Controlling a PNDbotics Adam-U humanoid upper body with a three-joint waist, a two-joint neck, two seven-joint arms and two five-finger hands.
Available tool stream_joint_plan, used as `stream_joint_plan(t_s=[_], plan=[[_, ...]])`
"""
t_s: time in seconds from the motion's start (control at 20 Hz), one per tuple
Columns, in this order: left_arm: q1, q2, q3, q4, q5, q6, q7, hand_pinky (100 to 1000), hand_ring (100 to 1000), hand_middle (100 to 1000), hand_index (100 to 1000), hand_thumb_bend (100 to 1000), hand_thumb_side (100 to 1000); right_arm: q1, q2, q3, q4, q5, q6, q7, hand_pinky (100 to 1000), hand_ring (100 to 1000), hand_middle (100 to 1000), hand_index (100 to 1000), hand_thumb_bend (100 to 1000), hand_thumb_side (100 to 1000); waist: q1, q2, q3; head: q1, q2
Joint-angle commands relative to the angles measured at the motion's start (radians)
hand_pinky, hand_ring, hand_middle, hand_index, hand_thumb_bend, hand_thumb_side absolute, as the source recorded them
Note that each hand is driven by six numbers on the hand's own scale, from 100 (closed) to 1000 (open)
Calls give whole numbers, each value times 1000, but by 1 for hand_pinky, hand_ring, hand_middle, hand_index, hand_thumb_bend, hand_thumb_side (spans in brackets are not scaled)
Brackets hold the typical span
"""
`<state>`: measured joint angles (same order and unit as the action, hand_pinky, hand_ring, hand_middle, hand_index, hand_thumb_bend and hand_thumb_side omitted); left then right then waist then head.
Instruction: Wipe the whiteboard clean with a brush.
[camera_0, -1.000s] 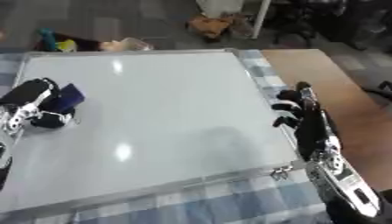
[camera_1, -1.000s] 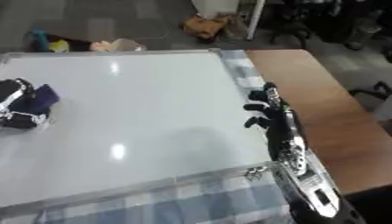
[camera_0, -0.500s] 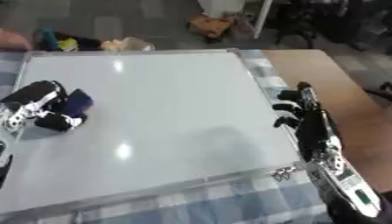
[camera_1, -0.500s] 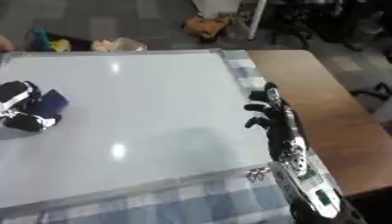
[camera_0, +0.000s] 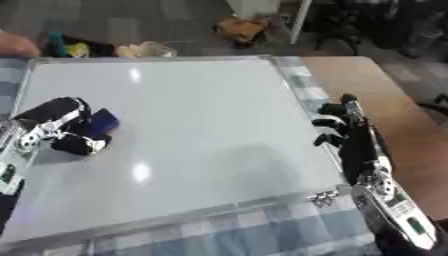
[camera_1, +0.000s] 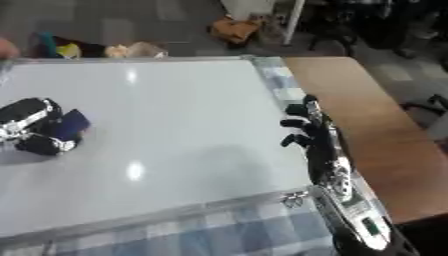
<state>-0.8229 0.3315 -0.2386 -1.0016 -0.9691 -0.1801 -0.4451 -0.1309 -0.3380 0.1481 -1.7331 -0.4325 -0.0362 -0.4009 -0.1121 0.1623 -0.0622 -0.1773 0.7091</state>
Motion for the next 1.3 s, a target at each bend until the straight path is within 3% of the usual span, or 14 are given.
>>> stream_joint_plan(t_s=[0.05,0.45,1.3], plan=[[11,-23,-44,-20,-1,-24,-18,551,561,538,307,697,394,-5,-13,-9,-25,3,-2,4,342,608,640,651,100,793,3,-6,-5,2,-12],[15,-34,-89,-47,-12,-60,-48,560,568,547,308,721,395,-5,-13,-8,-25,4,0,8,343,608,641,651,100,798,3,-5,-9,6,-12],[16,-13,13,72,-105,15,51,563,573,552,304,729,379,0,-12,-10,-27,6,2,8,343,609,642,652,100,798,0,-4,-3,3,-12]])
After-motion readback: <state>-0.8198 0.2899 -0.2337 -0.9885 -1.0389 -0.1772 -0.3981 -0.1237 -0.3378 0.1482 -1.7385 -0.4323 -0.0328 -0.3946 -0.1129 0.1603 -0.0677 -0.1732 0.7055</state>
